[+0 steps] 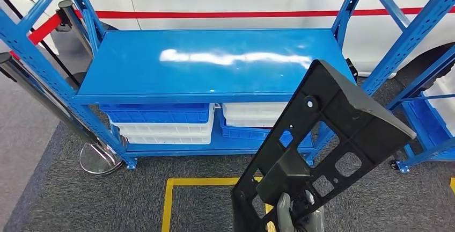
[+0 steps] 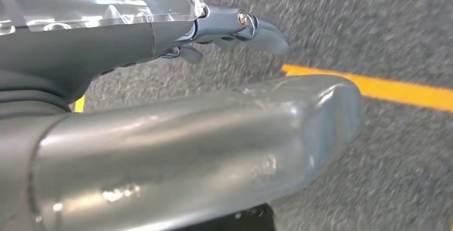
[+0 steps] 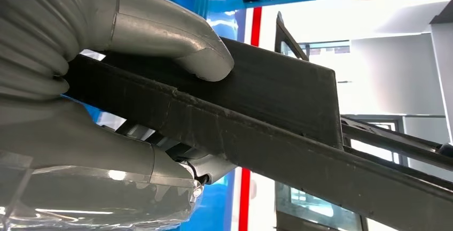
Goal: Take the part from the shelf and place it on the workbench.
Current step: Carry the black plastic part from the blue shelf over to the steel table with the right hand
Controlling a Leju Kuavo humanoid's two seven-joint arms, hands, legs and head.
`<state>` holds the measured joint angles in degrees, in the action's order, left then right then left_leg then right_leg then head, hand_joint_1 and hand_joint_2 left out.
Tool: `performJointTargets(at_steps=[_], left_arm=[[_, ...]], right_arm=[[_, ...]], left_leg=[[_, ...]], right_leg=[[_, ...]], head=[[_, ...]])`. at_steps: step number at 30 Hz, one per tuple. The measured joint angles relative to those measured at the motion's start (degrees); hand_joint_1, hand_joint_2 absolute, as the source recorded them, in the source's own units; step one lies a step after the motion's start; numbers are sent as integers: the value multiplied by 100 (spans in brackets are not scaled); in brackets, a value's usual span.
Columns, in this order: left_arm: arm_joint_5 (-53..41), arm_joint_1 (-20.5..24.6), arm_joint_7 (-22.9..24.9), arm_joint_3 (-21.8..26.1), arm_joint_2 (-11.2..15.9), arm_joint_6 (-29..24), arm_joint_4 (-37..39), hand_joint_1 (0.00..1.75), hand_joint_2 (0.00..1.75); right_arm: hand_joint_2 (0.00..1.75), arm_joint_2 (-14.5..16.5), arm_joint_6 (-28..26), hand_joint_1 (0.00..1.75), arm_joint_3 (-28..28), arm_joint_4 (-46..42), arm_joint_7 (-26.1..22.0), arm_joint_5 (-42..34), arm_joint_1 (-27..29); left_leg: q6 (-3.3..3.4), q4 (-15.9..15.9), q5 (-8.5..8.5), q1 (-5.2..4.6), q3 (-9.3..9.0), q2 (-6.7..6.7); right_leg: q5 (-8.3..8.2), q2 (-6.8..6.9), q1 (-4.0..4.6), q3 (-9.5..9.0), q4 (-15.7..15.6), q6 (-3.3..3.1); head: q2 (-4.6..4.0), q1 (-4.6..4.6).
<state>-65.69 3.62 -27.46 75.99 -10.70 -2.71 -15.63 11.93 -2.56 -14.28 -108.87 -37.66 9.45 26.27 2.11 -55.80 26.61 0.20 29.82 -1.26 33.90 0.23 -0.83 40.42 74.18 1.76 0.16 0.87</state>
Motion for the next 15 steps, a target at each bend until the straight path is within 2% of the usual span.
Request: performJointTargets(at_steps=[1, 2, 3, 4, 5, 6, 7, 9, 10, 11, 13, 14, 15], left_arm=[[-10, 1, -1, -1, 0, 8, 0, 0, 0], [-19, 0, -1, -1, -1, 13, 0, 0, 0], [-27, 1, 0, -1, -1, 14, 0, 0, 0], [-31, 1, 0, -1, -1, 15, 0, 0, 0], [-32, 0, -1, -1, -2, 15, 0, 0, 0], [-34, 2, -3, -1, -2, 14, 0, 0, 0], [-35, 2, -8, -1, -2, 11, 0, 0, 0], [-37, 4, -14, -1, 1, -9, -2, 0, 0], [-38, 1, -15, -1, 3, -26, -4, 0, 0], [-40, -3, -14, -1, 4, -41, -5, 0, 0], [-49, -11, -14, -1, 6, -60, -7, 0, 0], [-53, -13, -13, -1, 5, -63, -7, 0, 0], [-57, -13, -12, -1, 4, -65, -7, 0, 0]], right_arm=[[175, -1, 3, 175, 1, 0, 1, -17, -2], [175, -1, 5, 175, 1, 0, 1, -36, -5], [175, -1, 6, 175, 1, 0, 2, -51, -8], [175, -1, 8, 175, 1, -4, 2, -64, -14], [175, 0, 8, 175, 1, -8, 2, -75, -23], [175, 0, 12, 175, 2, -13, 3, -87, -35], [175, 0, 16, 175, 3, -17, 3, -104, -45], [175, 0, 27, 175, 7, -19, 5, -134, -44], [175, 0, 31, 175, 8, -19, 7, -145, -36], [175, 0, 33, 175, 9, -19, 8, -150, -30], [175, 0, 34, 175, 10, -20, 10, -158, -20], [175, 0, 33, 175, 10, -20, 11, -160, -10], [175, -1, 30, 175, 10, -20, 11, -161, 0]], left_leg=[[-10, -29, -63, 0, 105, -11], [-26, -67, -118, 2, 207, -22], [-48, -115, -163, 3, 301, -28], [-72, -173, -194, -5, 379, -39], [-100, -220, -224, -13, 435, -52], [-133, -254, -254, -18, 474, -72], [-168, -270, -288, -19, 501, -100], [-249, -288, -314, 3, 539, -124], [-285, -369, -214, 14, 573, -94], [-314, -551, -18, 24, 631, -45], [-349, -1191, 508, 36, 810, 48], [-357, -1527, 680, 38, 885, 62], [-358, -1742, 730, 38, 903, 69]], right_leg=[[-152, 1, -5, -97, 77, 11], [-350, 5, -10, -283, -36, 15], [-479, 21, -16, -569, -336, 12], [-484, 49, -10, -911, -781, -2], [-394, 76, 1, -1212, -1210, -38], [-280, 91, 13, -1415, -1538, -82], [-203, 85, 33, -1499, -1726, -134], [-240, 37, 38, -1446, -1777, -246], [-293, 11, 36, -1407, -1786, -297], [-349, -12, 29, -1364, -1795, -341], [-450, -69, 34, -1248, -1785, -390], [-497, -103, 42, -1183, -1772, -397], [-540, -147, 51, -1113, -1754, -395]], head=[[-1, 0], [-1, 0], [-1, 1], [0, 3], [0, 3], [0, 5], [0, 6], [0, 9], [0, 2], [0, -7], [0, -25], [0, -27], [0, -26]])
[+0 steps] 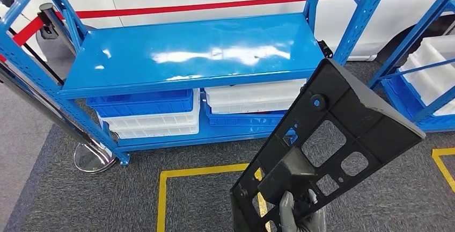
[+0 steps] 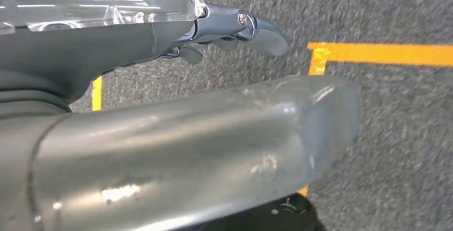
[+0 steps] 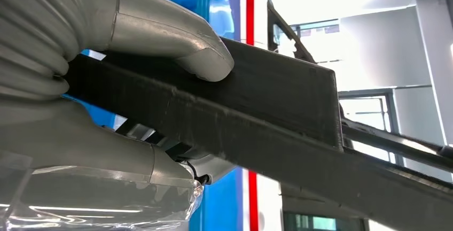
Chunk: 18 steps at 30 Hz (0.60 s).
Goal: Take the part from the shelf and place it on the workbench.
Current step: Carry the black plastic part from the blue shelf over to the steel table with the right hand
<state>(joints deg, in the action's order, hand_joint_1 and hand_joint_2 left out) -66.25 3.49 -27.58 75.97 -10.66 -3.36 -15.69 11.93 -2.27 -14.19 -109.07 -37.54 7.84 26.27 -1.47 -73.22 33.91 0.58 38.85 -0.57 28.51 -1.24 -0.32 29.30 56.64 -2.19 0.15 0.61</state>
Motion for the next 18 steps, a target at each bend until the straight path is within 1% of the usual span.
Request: performJointTargets(at_steps=[1, 2, 3, 4, 5, 6, 7, 8, 9, 10, 11, 12, 13, 14, 15, 16, 17, 18], left_arm=[[-3, 0, 1, 0, -1, -1, 0, 0, 0], [-5, 0, 2, 0, -1, -2, 0, 0, 0], [-7, 0, 2, 0, 1, -2, -1, 0, 0], [-8, -1, 3, 0, 9, -3, -4, 0, 0], [-10, -3, 3, 0, 15, -4, -7, 0, 0], [-13, -6, 4, 0, 22, -5, -10, 0, 0], [-16, -6, 8, 0, 27, -5, -13, 0, 0], [-21, -6, 11, 0, 26, -5, -14, 0, 0], [-25, -3, 16, 1, 23, -5, -14, 0, 0], [-29, 0, 22, 1, 20, -5, -15, 0, 0], [-32, -1, 27, 2, 16, -5, -17, 0, 0], [-34, -5, 32, 2, 13, -5, -18, 0, 0], [-36, -14, 36, 2, 12, -5, -19, 0, 0], [-37, -25, 38, 2, 12, -5, -20, 0, 0], [-38, -32, 40, 2, 12, -4, -20, 0, 0], [-39, -33, 43, 2, 12, 1, -20, 0, 0], [-40, -28, 43, 2, 10, 7, -20, 0, 0], [-41, -20, 44, 2, 8, 12, -20, 0, 0]], right_arm=[[175, -1, -7, 175, 0, 0, 1, -1, 8], [175, -1, -14, 175, 0, -3, 1, -1, 14], [175, -2, -20, 175, 0, -10, 2, -2, 18], [175, -2, -23, 175, 0, -18, 2, -4, 20], [175, -2, -23, 175, 0, -26, 2, -5, 20], [175, -2, -24, 175, -1, -31, 2, -7, 20], [175, -2, -30, 175, -1, -33, 2, -8, 21], [175, -2, -39, 175, -2, -37, 3, -9, 27], [175, -3, -51, 175, -2, -44, 3, -9, 40], [175, -4, -62, 175, -2, -52, 4, -10, 54], [175, -7, -68, 175, -2, -61, 4, -10, 64], [175, -9, -71, 175, -2, -66, 5, -10, 69], [175, -11, -71, 175, -2, -69, 5, -10, 70], [175, -15, -72, 175, -2, -69, 7, -9, 70], [175, -17, -72, 175, -2, -69, 7, -9, 73], [175, -21, -72, 175, -2, -69, 8, -9, 76], [175, -25, -75, 175, -2, -69, 9, -9, 78], [175, -28, -80, 175, -2, -70, 10, -10, 78]], left_leg=[[9, -18, -68, 0, -78, 6], [30, 185, -208, -1, -261, 30], [69, 566, -354, -4, -530, 116], [116, 989, -434, -6, -810, 251], [148, 1325, -469, -10, -1016, 375], [172, 1543, -463, -19, -1131, 467], [182, 1621, -442, -28, -1158, 476], [190, 1649, -461, -33, -1143, 419], [212, 1685, -484, -22, -1142, 337], [241, 1716, -517, -8, -1141, 262], [269, 1747, -552, 9, -1134, 184], [288, 1760, -578, 17, -1120, 102], [301, 1757, -592, 12, -1093, 29], [304, 1744, -600, 8, -1068, -58], [302, 1729, -603, 5, -1047, -142], [296, 1710, -600, 5, -1031, -222], [283, 1688, -592, 6, -1021, -294], [263, 1663, -577, 7, -1018, -357]], right_leg=[[-40, -53, 7, 70, 24, 8], [-74, -111, 14, 133, 51, 19], [-104, -171, 14, 188, 77, 31], [-131, -226, 17, 236, 99, 48], [-157, -281, 14, 275, 117, 73], [-184, -331, 6, 307, 130, 102], [-214, -386, -1, 336, 133, 140], [-245, -450, -4, 359, 131, 181], [-250, -456, -5, 383, 153, 212], [-202, -392, 2, 427, 220, 243], [-78, -281, 8, 509, 381, 267], [113, -135, 1, 634, 660, 286], [331, -20, -5, 795, 1019, 313], [502, 38, -21, 945, 1374, 336], [576, 72, -36, 1031, 1614, 358], [539, 97, -52, 1020, 1657, 375], [398, 131, -68, 891, 1466, 385], [208, 206, -79, 674, 1103, 387]], head=[[1, -1], [1, -1], [1, -2], [1, 1], [0, 1], [0, 1], [0, 3], [0, 2], [0, 3], [1, 15], [1, 35], [1, 55], [1, 77], [1, 86], [1, 86], [1, 86], [1, 86], [1, 87]])
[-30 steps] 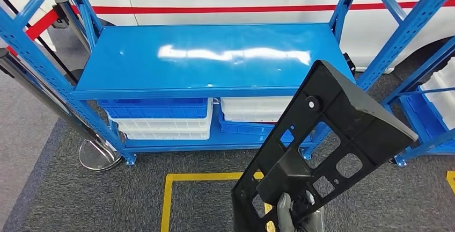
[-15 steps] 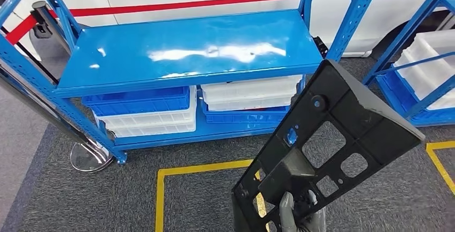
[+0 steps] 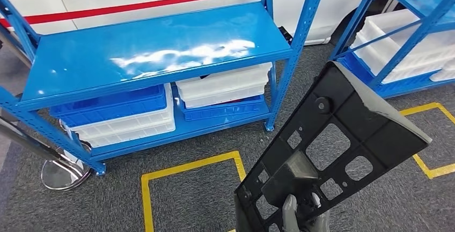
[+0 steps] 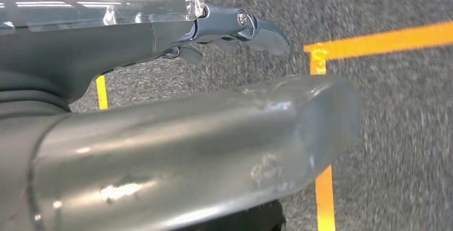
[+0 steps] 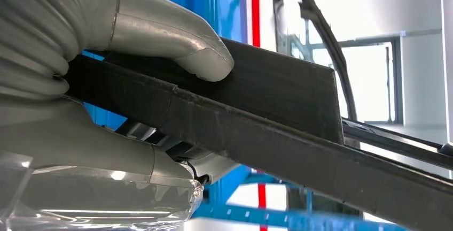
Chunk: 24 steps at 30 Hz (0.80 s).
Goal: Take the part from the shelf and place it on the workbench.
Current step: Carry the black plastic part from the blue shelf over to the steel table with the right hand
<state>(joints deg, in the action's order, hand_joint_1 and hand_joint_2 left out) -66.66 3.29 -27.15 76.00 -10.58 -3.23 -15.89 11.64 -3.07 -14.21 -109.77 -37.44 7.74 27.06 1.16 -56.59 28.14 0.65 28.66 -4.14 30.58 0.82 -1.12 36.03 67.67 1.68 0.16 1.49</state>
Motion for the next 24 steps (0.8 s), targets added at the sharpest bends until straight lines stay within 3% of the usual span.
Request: performJointTargets(at_steps=[2, 3, 4, 6, 8, 10, 12, 13, 14, 15, 17, 19, 21, 22, 24], left_arm=[[-5, 11, -1, 0, -3, 10, -5, 0, 0], [-8, 14, -1, 1, -3, 12, -9, 0, 0], [-10, 19, -2, 1, -3, 14, -13, 0, 0], [-12, 32, -1, 2, -3, 16, -17, 0, 0], [-13, 36, -1, 3, -3, 17, -19, 0, 0], [-14, 23, -1, 7, -3, 17, -20, 0, 0], [-15, 4, 2, 13, -4, 17, -20, 0, 0], [-15, -2, 3, 16, -4, 22, -20, 0, 0], [-15, -5, 4, 17, -4, 35, -20, 0, 0], [-13, -4, 4, 18, -3, 53, -20, 0, 0], [-7, -3, 5, 25, 15, 90, -21, 0, 0], [0, 4, 9, 37, 35, 105, -23, 0, 0], [8, 25, 22, 43, 44, 131, -23, 0, 0], [14, 34, 33, 45, 53, 153, -22, 0, 0], [25, 33, 55, 57, 78, 192, -22, 0, 0]], right_arm=[[175, -3, -30, 175, -2, -6, 3, -8, -5], [175, -4, -45, 175, -4, -11, 4, -15, -5], [175, -4, -56, 175, -5, -15, 4, -23, -3], [175, -5, -60, 175, -7, -22, 4, -32, 11], [175, -5, -61, 175, -7, -36, 4, -38, 20], [175, -5, -60, 175, -8, -47, 4, -46, 19], [175, -6, -60, 175, -9, -46, 4, -53, 22], [175, -6, -60, 175, -8, -46, 4, -56, 24], [175, -5, -60, 175, -8, -45, 4, -58, 26], [175, -5, -61, 175, -8, -45, 4, -58, 25], [175, -3, -62, 175, -9, -43, 3, -52, 18], [175, 1, -69, 175, -13, -37, 1, -26, 9], [175, 4, -121, 175, -30, -22, -3, 39, 0], [175, 4, -164, 175, -45, -4, -5, 76, -6], [175, 3, -269, 175, -90, 60, -8, 139, -56]], left_leg=[[-63, -52, 42, -25, 0, -106], [-94, -71, 57, -40, -2, -152], [-123, -79, 65, -53, -4, -197], [-184, -89, 83, -39, -9, -245], [-243, -304, 275, -9, 72, -28], [-267, -947, 668, 4, 340, 267], [-263, -1621, 921, 4, 635, 352], [-251, -1722, 891, 4, 684, 364], [-230, -1585, 744, 3, 629, 381], [-198, -1256, 522, 0, 490, 437], [-122, -511, 172, 0, 180, 714], [-87, -179, 92, -13, 56, 896], [-66, -115, 64, -12, 42, 806], [-42, -76, 34, -1, 29, 735], [19, 2, -24, 27, 17, 564]], right_leg=[[-213, 215, 20, -369, -680, -52], [-238, 275, 37, -446, -851, -94], [-218, 278, 60, -445, -892, -141], [-253, 152, 65, -414, -910, -229], [-298, 41, 52, -394, -941, -313], [-328, -69, 49, -368, -949, -362], [-340, -206, 68, -342, -935, -380], [-342, -286, 79, -334, -922, -383], [-343, -370, 88, -331, -908, -384], [-343, -452, 96, -333, -897, -384], [-353, -599, 100, -328, -876, -365], [-383, -724, 76, -280, -861, -307], [-423, -827, 55, -226, -869, -219], [-413, -765, 64, -203, -850, -180], [-205, -450, 88, -52, -552, -117]], head=[[-1, -1], [-1, -7], [-1, -14], [-1, -24], [0, -42], [1, -70], [1, -79], [1, -79], [0, -79], [0, -79], [-1, -69], [0, -75], [0, -90], [0, -87], [0, -52]])
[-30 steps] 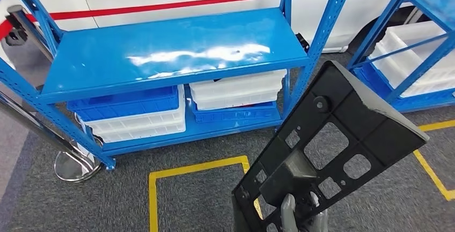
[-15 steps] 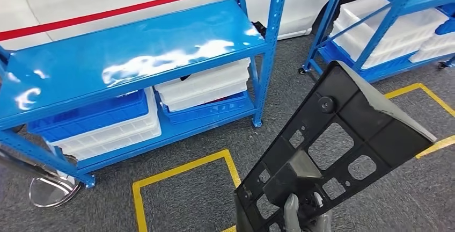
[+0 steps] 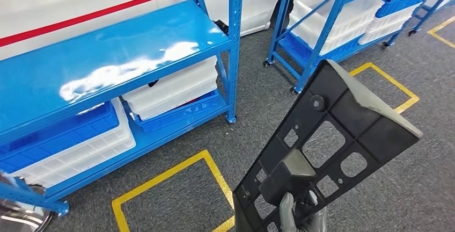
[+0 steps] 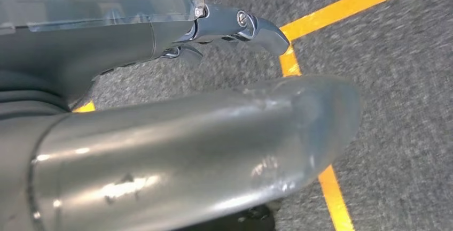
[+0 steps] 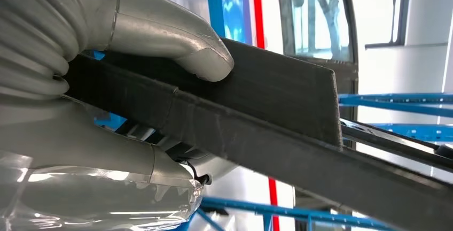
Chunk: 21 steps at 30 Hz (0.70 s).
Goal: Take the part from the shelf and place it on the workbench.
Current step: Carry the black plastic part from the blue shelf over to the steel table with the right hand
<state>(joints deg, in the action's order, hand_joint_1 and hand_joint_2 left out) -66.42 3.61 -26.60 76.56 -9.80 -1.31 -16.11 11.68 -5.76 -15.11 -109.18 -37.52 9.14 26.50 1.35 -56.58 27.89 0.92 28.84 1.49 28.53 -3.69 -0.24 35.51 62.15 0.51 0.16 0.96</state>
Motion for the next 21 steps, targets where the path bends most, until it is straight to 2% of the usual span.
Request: performJointTargets(at_steps=[1, 2, 3, 4, 5, 6, 7, 9, 10, 11, 13, 14, 15, 17, 18, 19, 20, 21], left_arm=[[2, -5, 10, 8, 17, 11, 0, 0, 0], [2, -11, 21, 16, 34, 22, 0, 0, 0], [-1, -13, 34, 22, 52, 35, 0, 0, 0], [-7, -9, 44, 25, 69, 54, 0, 0, 0], [-13, 0, 51, 26, 82, 75, 1, 0, 0], [-21, 14, 54, 26, 91, 91, 2, 0, 0], [-29, 32, 53, 26, 96, 102, 3, 0, 0], [-47, 59, 51, 25, 103, 108, 7, 0, 0], [-60, 74, 51, 24, 107, 109, 8, 0, 0], [-71, 88, 50, 23, 110, 109, 9, 0, 0], [-87, 123, 50, 21, 112, 108, 10, 0, 0], [-90, 134, 47, 21, 113, 106, 11, 0, 0], [-93, 139, 44, 20, 114, 104, 11, 0, 0], [-99, 133, 38, 19, 115, 101, 16, 0, 0], [-107, 126, 38, 19, 115, 101, 23, 0, 0], [-118, 119, 39, 20, 115, 100, 32, 0, 0], [-128, 115, 40, 19, 114, 99, 40, 0, 0], [-138, 114, 40, 19, 115, 99, 48, 0, 0]], right_arm=[[175, -1, -49, 175, -24, 41, -1, 19, -34], [175, -2, -103, 175, -47, 85, -2, 36, -72], [175, -4, -157, 175, -69, 132, -3, 50, -103], [175, -8, -214, 175, -86, 179, -4, 60, -125], [175, -12, -265, 175, -98, 222, -4, 67, -140], [175, -17, -312, 175, -108, 258, -5, 72, -152], [175, -22, -355, 175, -117, 283, -5, 77, -162], [175, -34, -424, 175, -143, 308, -7, 89, -187], [175, -40, -454, 175, -154, 313, -7, 94, -195], [175, -46, -477, 175, -164, 317, -8, 96, -198], [175, -55, -519, 175, -176, 315, -8, 106, -182], [175, -57, -533, 175, -182, 311, -8, 117, -173], [175, -57, -544, 175, -186, 306, -7, 133, -167], [175, -57, -571, 175, -191, 299, -6, 155, -149], [175, -57, -590, 175, -192, 298, -5, 160, -134], [175, -57, -610, 175, -192, 296, -5, 160, -112], [175, -57, -624, 175, -192, 289, -5, 160, -87], [175, -57, -630, 175, -192, 279, -5, 161, -64]], left_leg=[[14, 7, -8, -13, 5, -87], [24, 4, -10, -20, 16, -177], [22, -1, -10, -26, 28, -270], [19, -4, -8, -28, 35, -358], [13, -6, -4, -29, 37, -439], [2, -8, 3, -29, 33, -510], [-15, -13, 14, -31, 18, -569], [-73, -28, 42, -55, -5, -666], [-108, -35, 53, -66, -16, -709], [-142, -37, 59, -73, -23, -754], [-207, -54, 88, -59, -42, -801], [-234, -134, 163, -47, -17, -718], [-257, -327, 304, -33, 62, -581], [-282, -1050, 708, -17, 380, -282], [-289, -1432, 864, -15, 554, -221], [-290, -1674, 914, -15, 667, -199], [-285, -1682, 834, -15, 679, -190], [-274, -1460, 647, -14, 588, -168]], right_leg=[[182, 180, -3, 148, 310, 23], [367, 275, -20, 323, 678, 46], [489, 317, -39, 469, 999, 66], [509, 339, -58, 530, 1155, 83], [426, 362, -75, 479, 1099, 95], [262, 405, -86, 309, 824, 98], [94, 504, -89, 68, 410, 91], [-86, 694, -49, -292, -230, 32], [-96, 735, -24, -352, -361, -7], [-90, 703, 0, -340, -372, -48], [-120, 580, -9, -323, -400, -123], [-140, 524, -22, -323, -425, -164], [-163, 470, -39, -323, -448, -202], [-189, 350, -41, -308, -463, -251], [-193, 280, -33, -300, -459, -259], [-195, 202, -24, -296, -452, -262], [-195, 119, -18, -296, -441, -262], [-193, 31, -15, -297, -424, -259]], head=[[0, 17], [0, 32], [1, 33], [0, 33], [0, 34], [1, 34], [0, 35], [0, 30], [0, 28], [0, 25], [1, 24], [1, 13], [1, 0], [0, -29], [0, -33], [0, -33], [1, -33], [0, -33]])
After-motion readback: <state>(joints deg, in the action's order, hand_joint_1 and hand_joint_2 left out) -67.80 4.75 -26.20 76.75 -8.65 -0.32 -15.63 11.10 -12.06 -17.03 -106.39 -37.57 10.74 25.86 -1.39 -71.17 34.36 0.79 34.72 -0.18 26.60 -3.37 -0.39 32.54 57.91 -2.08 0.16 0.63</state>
